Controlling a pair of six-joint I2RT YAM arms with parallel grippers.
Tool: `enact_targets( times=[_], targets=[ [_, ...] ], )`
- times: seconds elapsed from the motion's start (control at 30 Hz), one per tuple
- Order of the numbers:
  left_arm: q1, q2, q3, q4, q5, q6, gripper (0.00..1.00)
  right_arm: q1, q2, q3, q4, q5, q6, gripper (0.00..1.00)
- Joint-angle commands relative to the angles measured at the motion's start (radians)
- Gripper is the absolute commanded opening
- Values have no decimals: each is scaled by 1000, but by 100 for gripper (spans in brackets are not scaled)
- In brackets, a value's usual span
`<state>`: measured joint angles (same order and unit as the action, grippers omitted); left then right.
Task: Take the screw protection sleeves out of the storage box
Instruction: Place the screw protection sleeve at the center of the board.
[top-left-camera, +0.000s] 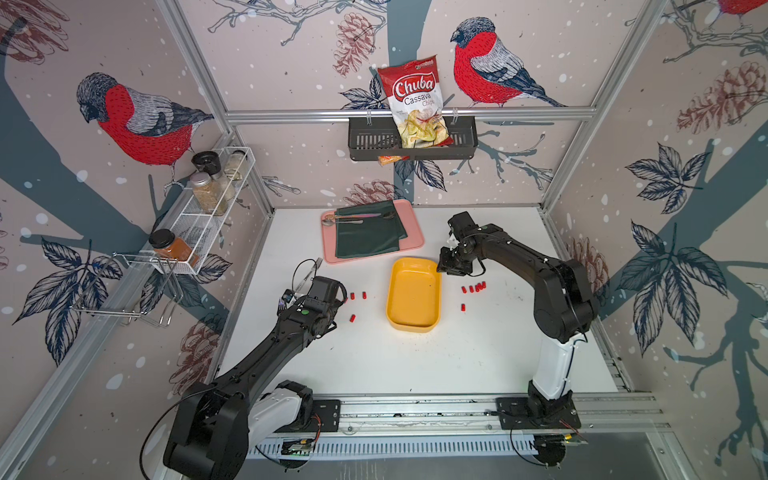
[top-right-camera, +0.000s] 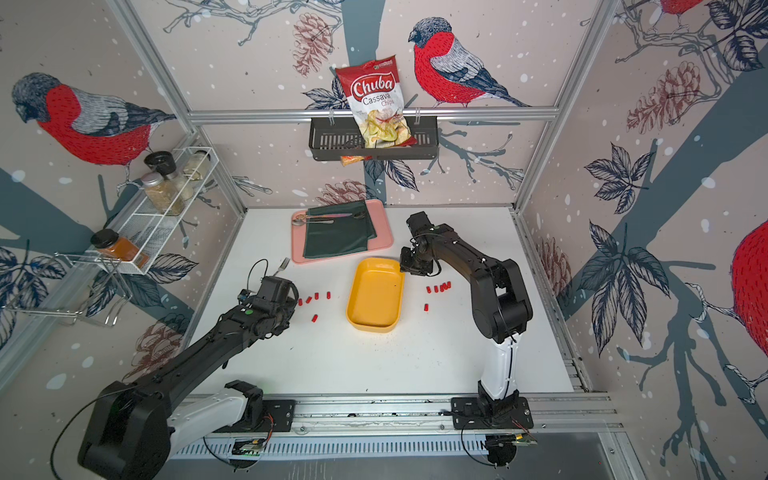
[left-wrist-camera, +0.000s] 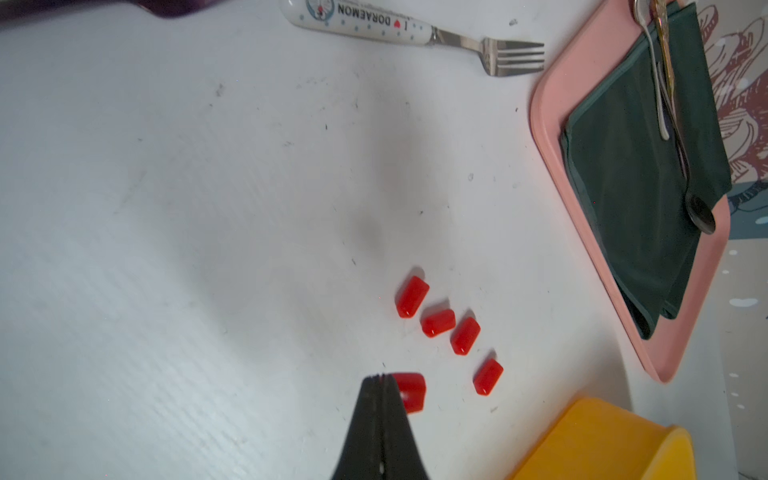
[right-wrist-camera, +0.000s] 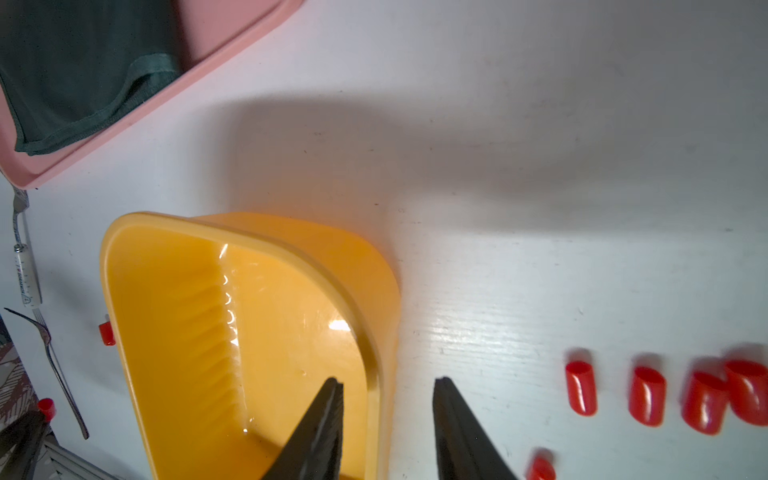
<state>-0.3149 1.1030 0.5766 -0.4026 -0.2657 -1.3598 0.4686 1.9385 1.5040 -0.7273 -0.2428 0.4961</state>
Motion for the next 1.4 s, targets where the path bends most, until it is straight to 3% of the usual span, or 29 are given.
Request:
enact_targets(
  times=[0.0,0.4,0.83,1.07,1.17,1.37],
  targets=[
    [23,21,-2,30,-25,20,0,2,-8,-8,-4,-1,-12,41],
    [43,140,-21,148,-49,-9,0,3,0,-4,-7,-2,-14,41],
    [49,242,-42,320,-4,0,0,5,2,-4,-16,16,-25,41],
    [49,273,-34,329,23,4,0,5,5,-8,-15,18,-24,41],
    [49,278,-30,315,20,5,7,5,7,-8,-15,18,-24,41],
    [50,256,-32,298,21,12,12,6,6,-11,-14,20,-21,41]
  ],
)
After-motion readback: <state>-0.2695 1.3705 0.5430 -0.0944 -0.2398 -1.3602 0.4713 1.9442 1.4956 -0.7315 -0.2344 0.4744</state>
